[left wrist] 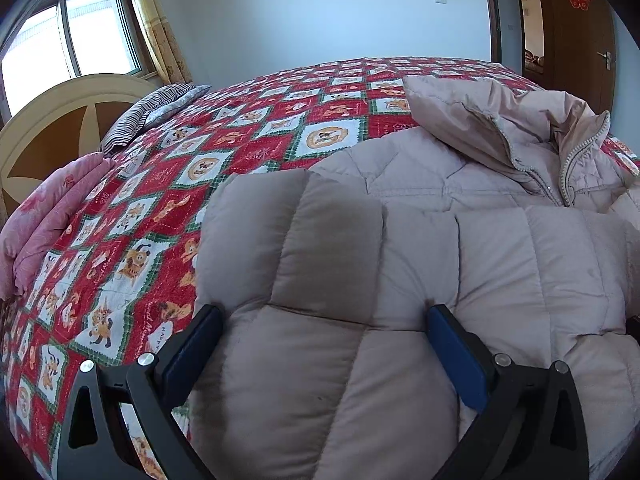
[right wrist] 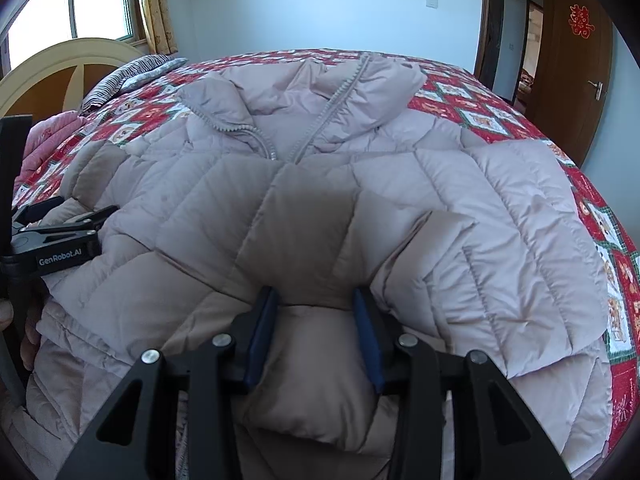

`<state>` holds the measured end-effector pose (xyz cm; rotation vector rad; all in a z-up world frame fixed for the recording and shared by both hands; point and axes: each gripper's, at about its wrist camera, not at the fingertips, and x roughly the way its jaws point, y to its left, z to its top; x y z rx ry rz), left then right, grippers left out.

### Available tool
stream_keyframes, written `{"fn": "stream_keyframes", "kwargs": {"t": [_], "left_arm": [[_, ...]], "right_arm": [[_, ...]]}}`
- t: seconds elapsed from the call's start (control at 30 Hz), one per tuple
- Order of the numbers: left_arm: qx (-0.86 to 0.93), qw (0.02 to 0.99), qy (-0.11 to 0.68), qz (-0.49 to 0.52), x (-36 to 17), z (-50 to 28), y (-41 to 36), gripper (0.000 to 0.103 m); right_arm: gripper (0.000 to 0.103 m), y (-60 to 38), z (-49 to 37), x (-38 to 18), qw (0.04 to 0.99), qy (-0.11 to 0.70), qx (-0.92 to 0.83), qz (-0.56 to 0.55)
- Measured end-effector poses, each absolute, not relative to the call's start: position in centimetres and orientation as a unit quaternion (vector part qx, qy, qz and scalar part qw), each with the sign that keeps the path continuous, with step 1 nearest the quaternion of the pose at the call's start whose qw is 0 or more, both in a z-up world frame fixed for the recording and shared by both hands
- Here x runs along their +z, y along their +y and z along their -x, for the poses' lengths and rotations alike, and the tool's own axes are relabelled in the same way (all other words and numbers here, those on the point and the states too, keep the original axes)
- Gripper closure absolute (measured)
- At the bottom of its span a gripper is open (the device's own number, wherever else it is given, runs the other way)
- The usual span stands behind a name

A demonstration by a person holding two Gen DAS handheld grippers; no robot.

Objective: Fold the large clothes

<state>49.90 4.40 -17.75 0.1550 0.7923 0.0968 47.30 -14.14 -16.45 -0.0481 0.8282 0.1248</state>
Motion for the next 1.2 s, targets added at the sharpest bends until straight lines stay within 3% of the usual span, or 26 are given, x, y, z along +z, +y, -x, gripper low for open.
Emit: {"fn": "stream_keyframes", "kwargs": {"t": [0.23,0.43,0.8,0.87,0.9,1.07,1.2], "left_arm": [[0.037,0.943,0.323,-0.068,-11.7,-48.3,5.0,0.001],[0.002,0.949,0.311,-0.048,-7.6,-54.2,2.5,0.001],[-0.026,0.902,0.426,-0.055,-13.9,-68.2,-3.2,0.003],[-0.031,0.899,0.434,-0.059,-14.7,-68.8,-3.1,0.059],[-0.054,0.890,0.451,-0.043,-15.0,-69.0,-2.8,0.096],[-0.064,0.907,0.406,-0.091,-13.0,-66.0,-2.8,0.100],[-0.079,0.917,0.377,-0.105,-11.8,-64.0,-2.3,0.100]], "right_arm": [[0.059,-14.4,-47.0,-16.5,0.913,0.399,0.080,0.022],[0.058,-14.4,-46.9,-16.6,0.916,0.394,0.078,0.019],[0.057,-15.2,-47.0,-16.6,0.916,0.389,0.095,-0.013],[0.057,-15.5,-47.0,-16.6,0.916,0.389,0.100,-0.020],[0.056,-15.6,-47.0,-16.5,0.915,0.388,0.105,-0.026],[0.046,-16.8,-47.3,-14.7,0.907,0.396,0.131,-0.058],[0.032,-18.4,-48.1,-10.4,0.926,0.355,0.112,-0.071]]}}
